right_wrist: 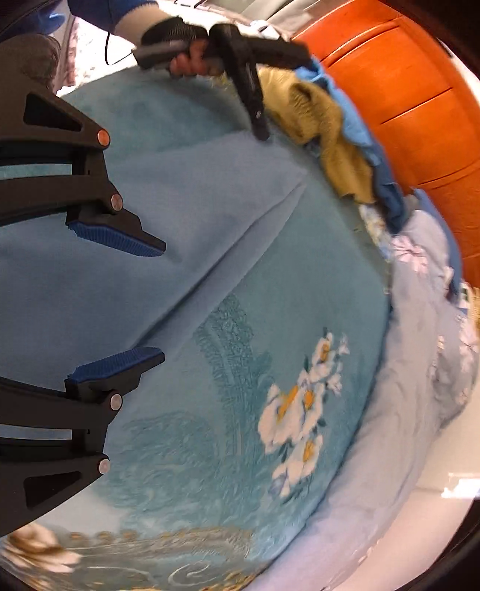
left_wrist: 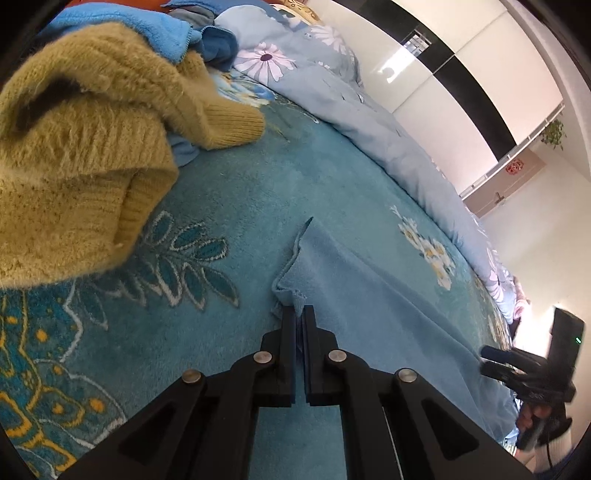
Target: Fold clothes
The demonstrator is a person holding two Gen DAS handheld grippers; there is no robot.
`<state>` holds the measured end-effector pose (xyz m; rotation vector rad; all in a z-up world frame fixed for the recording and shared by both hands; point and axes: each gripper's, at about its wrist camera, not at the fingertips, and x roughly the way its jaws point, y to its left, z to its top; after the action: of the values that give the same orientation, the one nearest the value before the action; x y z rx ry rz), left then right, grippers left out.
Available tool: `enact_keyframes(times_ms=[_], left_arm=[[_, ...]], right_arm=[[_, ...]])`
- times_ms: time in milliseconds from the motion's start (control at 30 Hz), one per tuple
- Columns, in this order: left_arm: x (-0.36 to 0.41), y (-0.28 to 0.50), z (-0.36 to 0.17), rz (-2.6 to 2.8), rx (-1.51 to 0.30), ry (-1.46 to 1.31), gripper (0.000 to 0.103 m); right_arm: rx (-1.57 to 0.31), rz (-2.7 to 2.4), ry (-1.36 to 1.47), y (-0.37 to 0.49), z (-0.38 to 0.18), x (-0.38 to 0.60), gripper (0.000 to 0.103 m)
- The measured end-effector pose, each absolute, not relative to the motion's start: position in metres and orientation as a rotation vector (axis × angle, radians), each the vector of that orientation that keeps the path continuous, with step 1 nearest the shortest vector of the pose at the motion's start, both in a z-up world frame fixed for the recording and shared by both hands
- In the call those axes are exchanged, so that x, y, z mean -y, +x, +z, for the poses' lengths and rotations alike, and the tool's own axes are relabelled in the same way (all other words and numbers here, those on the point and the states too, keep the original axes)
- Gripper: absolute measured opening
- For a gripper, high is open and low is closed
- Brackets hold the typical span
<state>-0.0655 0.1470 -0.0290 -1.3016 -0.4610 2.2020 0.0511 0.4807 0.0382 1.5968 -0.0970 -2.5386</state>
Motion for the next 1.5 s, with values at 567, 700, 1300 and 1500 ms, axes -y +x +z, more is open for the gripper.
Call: enact_keyframes(times_ms=[567, 700, 1300, 1500], left_arm=[[-0.156, -0.066, 0.003, 2.252, 0.443, -1.088, 0.003], [-0.162, -0.073, -0.005, 2.267, 0.404, -1.129, 0.003], [-0.147, -0.076, -0.019, 2.226, 0.474, -1.277, 0.028], [-0.129, -0.064, -0.023, 2.199, 0.578, -1.304, 0.05]], right_arm=[[-0.07, -2.542, 1.562, 0.039, 0.053, -0.473, 0.003], [-0.059, -2.528, 1.626, 0.026, 0.047, -0.48, 0.003], [0.036, -2.536, 1.722, 0.015, 0.03, -0.481, 0.014], [0.346, -2.867, 1.467, 0.078, 0.073, -0.483, 0.037]])
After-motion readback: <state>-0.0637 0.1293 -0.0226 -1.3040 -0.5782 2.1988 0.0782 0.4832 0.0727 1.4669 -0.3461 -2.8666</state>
